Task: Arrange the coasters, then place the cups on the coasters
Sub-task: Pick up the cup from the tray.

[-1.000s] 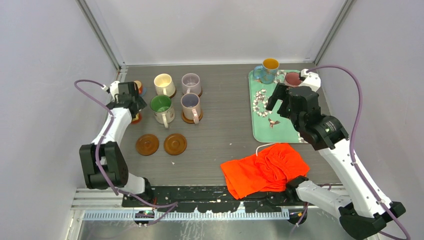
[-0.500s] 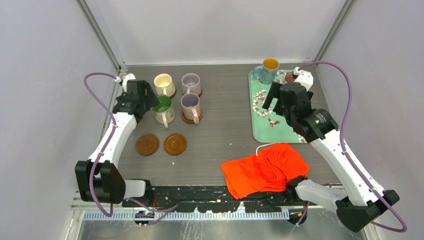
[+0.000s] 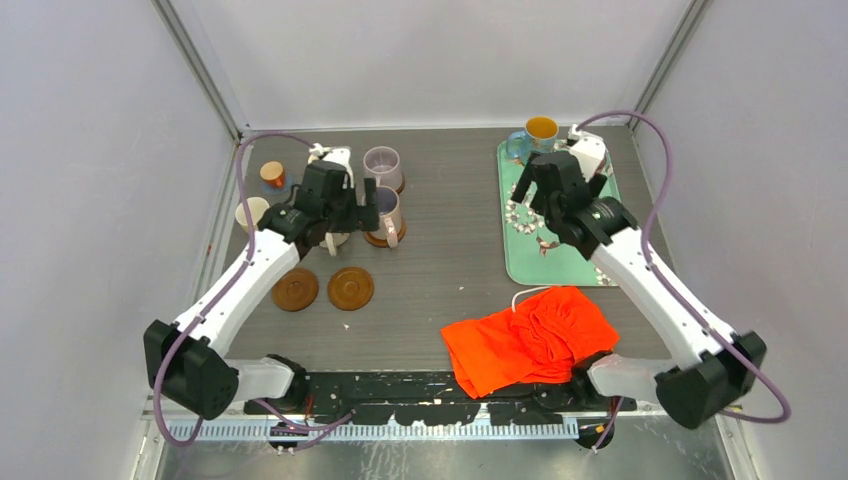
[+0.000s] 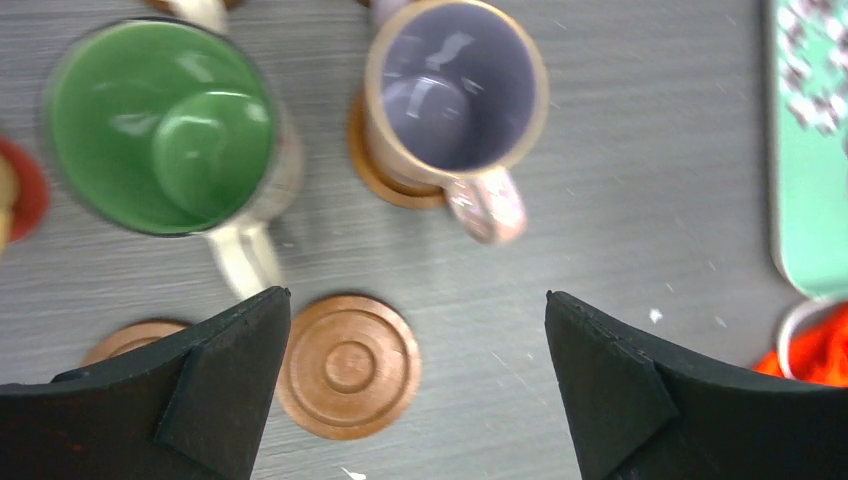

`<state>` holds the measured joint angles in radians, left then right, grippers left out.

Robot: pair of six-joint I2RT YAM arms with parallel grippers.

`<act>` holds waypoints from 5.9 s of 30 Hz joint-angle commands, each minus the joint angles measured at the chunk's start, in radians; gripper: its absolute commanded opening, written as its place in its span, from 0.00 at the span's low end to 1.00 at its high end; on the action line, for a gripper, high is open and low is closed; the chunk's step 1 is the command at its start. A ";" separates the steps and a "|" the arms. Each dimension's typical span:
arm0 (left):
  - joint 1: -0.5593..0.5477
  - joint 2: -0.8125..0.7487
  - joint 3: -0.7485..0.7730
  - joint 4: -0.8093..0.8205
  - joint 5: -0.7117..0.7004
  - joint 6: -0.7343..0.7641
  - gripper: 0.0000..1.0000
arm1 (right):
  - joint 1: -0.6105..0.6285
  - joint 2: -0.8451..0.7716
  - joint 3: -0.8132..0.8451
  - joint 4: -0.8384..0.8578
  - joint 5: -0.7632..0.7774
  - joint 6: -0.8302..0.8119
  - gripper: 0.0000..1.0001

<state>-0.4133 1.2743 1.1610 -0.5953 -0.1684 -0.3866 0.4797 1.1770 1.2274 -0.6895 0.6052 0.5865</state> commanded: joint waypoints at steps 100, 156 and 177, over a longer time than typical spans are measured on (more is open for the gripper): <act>-0.276 0.132 0.123 0.085 0.327 0.014 1.00 | -0.196 0.700 0.429 0.080 -0.317 -0.499 0.92; -0.387 1.193 1.174 0.020 0.725 0.612 0.97 | -0.158 -0.117 0.230 -0.104 0.034 -0.107 1.00; -0.463 1.101 1.011 0.116 0.398 0.467 0.62 | -0.159 -0.152 0.200 -0.094 0.035 -0.120 1.00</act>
<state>-0.8623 2.4123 2.1086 -0.4957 0.3302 0.1028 0.3233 1.0554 1.4357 -0.8097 0.6167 0.4736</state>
